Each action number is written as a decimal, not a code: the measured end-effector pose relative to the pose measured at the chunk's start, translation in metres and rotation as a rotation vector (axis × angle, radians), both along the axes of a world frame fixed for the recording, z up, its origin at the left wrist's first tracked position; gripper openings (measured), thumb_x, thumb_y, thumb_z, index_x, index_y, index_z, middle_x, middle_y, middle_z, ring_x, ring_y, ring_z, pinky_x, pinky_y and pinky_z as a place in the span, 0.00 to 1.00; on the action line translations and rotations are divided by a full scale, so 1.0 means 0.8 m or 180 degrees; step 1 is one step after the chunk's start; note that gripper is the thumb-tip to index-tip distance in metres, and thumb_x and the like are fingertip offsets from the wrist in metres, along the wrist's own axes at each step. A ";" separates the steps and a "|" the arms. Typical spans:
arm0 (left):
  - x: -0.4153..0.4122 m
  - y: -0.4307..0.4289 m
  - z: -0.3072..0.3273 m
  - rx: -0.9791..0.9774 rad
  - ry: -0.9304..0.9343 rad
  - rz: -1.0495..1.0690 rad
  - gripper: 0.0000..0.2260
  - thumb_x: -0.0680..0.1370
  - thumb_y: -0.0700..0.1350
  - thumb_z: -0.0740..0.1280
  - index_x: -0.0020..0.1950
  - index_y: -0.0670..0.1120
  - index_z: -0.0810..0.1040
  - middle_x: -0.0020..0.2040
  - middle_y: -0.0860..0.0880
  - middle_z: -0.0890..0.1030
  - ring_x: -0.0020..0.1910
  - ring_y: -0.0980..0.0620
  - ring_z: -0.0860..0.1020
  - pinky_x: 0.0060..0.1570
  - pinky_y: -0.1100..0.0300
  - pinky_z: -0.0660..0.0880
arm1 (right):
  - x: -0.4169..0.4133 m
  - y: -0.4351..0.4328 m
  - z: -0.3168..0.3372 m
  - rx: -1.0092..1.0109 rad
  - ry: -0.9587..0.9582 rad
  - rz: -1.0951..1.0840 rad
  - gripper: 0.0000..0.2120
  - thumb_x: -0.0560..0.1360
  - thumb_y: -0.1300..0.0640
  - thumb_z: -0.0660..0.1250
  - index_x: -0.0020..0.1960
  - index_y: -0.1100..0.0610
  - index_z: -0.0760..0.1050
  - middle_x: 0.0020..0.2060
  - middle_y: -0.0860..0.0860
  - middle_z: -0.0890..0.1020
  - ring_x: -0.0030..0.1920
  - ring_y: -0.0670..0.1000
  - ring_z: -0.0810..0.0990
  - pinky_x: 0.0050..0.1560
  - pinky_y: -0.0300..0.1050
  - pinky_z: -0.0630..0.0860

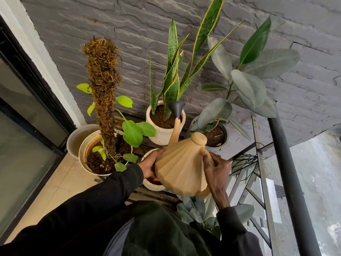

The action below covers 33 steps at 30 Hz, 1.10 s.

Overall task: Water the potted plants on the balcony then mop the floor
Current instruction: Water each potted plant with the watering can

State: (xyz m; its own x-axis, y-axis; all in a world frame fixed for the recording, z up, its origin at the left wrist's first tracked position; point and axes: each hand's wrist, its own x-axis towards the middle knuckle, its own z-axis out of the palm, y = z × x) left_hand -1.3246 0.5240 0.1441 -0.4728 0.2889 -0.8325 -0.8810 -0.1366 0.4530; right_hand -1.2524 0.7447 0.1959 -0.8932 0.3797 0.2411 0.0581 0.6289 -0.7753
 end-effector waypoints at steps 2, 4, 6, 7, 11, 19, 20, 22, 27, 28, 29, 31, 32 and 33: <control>0.004 0.000 -0.006 0.0019 -0.0027 0.0028 0.19 0.80 0.64 0.66 0.56 0.49 0.79 0.52 0.43 0.82 0.51 0.44 0.79 0.49 0.50 0.75 | 0.008 0.002 -0.003 -0.0028 -0.0010 0.0006 0.04 0.79 0.61 0.72 0.49 0.57 0.87 0.28 0.58 0.81 0.25 0.47 0.67 0.24 0.45 0.67; 0.009 0.002 -0.016 -0.0075 -0.0044 0.0048 0.23 0.77 0.65 0.68 0.62 0.49 0.79 0.55 0.43 0.83 0.55 0.43 0.79 0.58 0.47 0.75 | 0.015 0.006 -0.007 -0.0023 0.0009 0.0042 0.10 0.79 0.60 0.73 0.43 0.45 0.84 0.24 0.50 0.76 0.24 0.46 0.65 0.24 0.40 0.64; 0.019 0.004 -0.024 -0.0088 -0.0076 0.0022 0.26 0.77 0.65 0.69 0.66 0.48 0.78 0.56 0.43 0.83 0.57 0.43 0.79 0.62 0.47 0.74 | 0.022 0.012 -0.015 -0.0022 -0.0050 0.0065 0.16 0.79 0.59 0.73 0.34 0.47 0.79 0.23 0.42 0.69 0.24 0.45 0.62 0.25 0.36 0.60; 0.026 0.004 -0.024 -0.0066 -0.0084 -0.0004 0.26 0.77 0.64 0.69 0.67 0.47 0.78 0.56 0.43 0.82 0.56 0.44 0.79 0.60 0.49 0.75 | 0.025 0.016 -0.021 -0.0051 -0.0105 0.0039 0.13 0.79 0.58 0.73 0.35 0.52 0.81 0.23 0.41 0.69 0.24 0.44 0.62 0.26 0.36 0.61; 0.055 0.002 -0.029 -0.0006 -0.0133 -0.0119 0.27 0.78 0.63 0.68 0.70 0.47 0.74 0.60 0.42 0.80 0.57 0.44 0.78 0.57 0.49 0.75 | 0.042 0.021 -0.029 -0.0172 -0.0244 0.0056 0.05 0.79 0.58 0.74 0.49 0.58 0.88 0.28 0.44 0.81 0.26 0.46 0.75 0.28 0.40 0.73; 0.112 0.004 -0.074 0.0104 -0.0697 0.0037 0.25 0.78 0.65 0.67 0.63 0.47 0.76 0.60 0.39 0.80 0.58 0.40 0.77 0.60 0.44 0.73 | 0.058 0.029 -0.050 -0.0115 -0.0825 0.0335 0.12 0.80 0.46 0.71 0.52 0.53 0.86 0.35 0.42 0.78 0.32 0.35 0.66 0.38 0.39 0.69; 0.118 0.004 -0.082 0.0111 -0.0757 0.0053 0.28 0.76 0.67 0.68 0.64 0.46 0.77 0.62 0.39 0.80 0.61 0.40 0.77 0.62 0.43 0.74 | 0.060 0.028 -0.050 -0.0133 -0.0901 0.0349 0.11 0.80 0.47 0.71 0.49 0.55 0.86 0.33 0.43 0.78 0.30 0.37 0.66 0.37 0.38 0.68; 0.127 0.004 -0.099 0.0125 -0.0891 0.0060 0.34 0.72 0.70 0.71 0.67 0.47 0.78 0.65 0.39 0.80 0.65 0.39 0.77 0.68 0.41 0.72 | 0.059 0.028 -0.050 -0.0069 -0.1006 0.0357 0.12 0.80 0.52 0.72 0.43 0.59 0.86 0.28 0.49 0.80 0.26 0.41 0.66 0.29 0.40 0.67; 0.147 0.005 -0.112 0.0200 -0.1093 0.0191 0.37 0.69 0.68 0.75 0.70 0.46 0.77 0.65 0.38 0.81 0.66 0.38 0.77 0.63 0.41 0.76 | 0.052 0.030 -0.054 -0.0024 -0.1208 0.0448 0.18 0.79 0.55 0.70 0.36 0.66 0.79 0.27 0.59 0.80 0.25 0.53 0.70 0.28 0.55 0.75; 0.149 0.006 -0.113 0.0202 -0.1102 0.0210 0.38 0.68 0.68 0.76 0.71 0.46 0.77 0.65 0.38 0.80 0.65 0.37 0.77 0.62 0.41 0.77 | 0.051 0.029 -0.052 -0.0035 -0.1259 0.0458 0.18 0.79 0.56 0.70 0.34 0.65 0.77 0.26 0.57 0.78 0.25 0.52 0.69 0.27 0.52 0.73; 0.149 0.005 -0.116 0.0180 -0.1093 0.0230 0.39 0.67 0.67 0.76 0.71 0.46 0.76 0.66 0.38 0.80 0.65 0.37 0.77 0.61 0.40 0.77 | 0.049 0.027 -0.047 -0.0044 -0.1283 0.0517 0.18 0.79 0.57 0.70 0.33 0.65 0.76 0.25 0.55 0.75 0.25 0.50 0.66 0.26 0.50 0.70; 0.148 0.003 -0.118 0.0140 -0.1068 0.0256 0.40 0.64 0.67 0.78 0.71 0.47 0.76 0.66 0.38 0.79 0.66 0.36 0.76 0.64 0.39 0.75 | 0.045 0.024 -0.037 -0.0068 -0.1289 0.0662 0.19 0.79 0.60 0.69 0.30 0.64 0.71 0.24 0.51 0.69 0.25 0.46 0.61 0.25 0.45 0.63; 0.148 0.001 -0.119 0.0107 -0.1081 0.0245 0.42 0.63 0.67 0.79 0.71 0.48 0.76 0.67 0.38 0.79 0.66 0.35 0.75 0.66 0.37 0.74 | 0.042 0.022 -0.032 -0.0088 -0.1267 0.0731 0.20 0.78 0.63 0.68 0.28 0.61 0.69 0.24 0.49 0.67 0.24 0.46 0.60 0.25 0.40 0.60; 0.147 0.001 -0.114 0.0097 -0.1064 0.0242 0.41 0.63 0.67 0.79 0.70 0.49 0.75 0.67 0.37 0.78 0.67 0.35 0.75 0.66 0.35 0.73 | 0.039 0.022 -0.031 -0.0087 -0.1247 0.0784 0.22 0.78 0.65 0.68 0.27 0.57 0.67 0.23 0.47 0.66 0.23 0.47 0.61 0.24 0.37 0.59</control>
State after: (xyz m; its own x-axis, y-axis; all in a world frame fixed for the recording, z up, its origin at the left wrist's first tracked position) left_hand -1.2071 0.5251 0.0529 -0.1963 0.2905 -0.9365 -0.9668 -0.2167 0.1354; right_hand -1.2209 0.7620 0.1715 -0.9793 0.1461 -0.1398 0.2014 0.6404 -0.7412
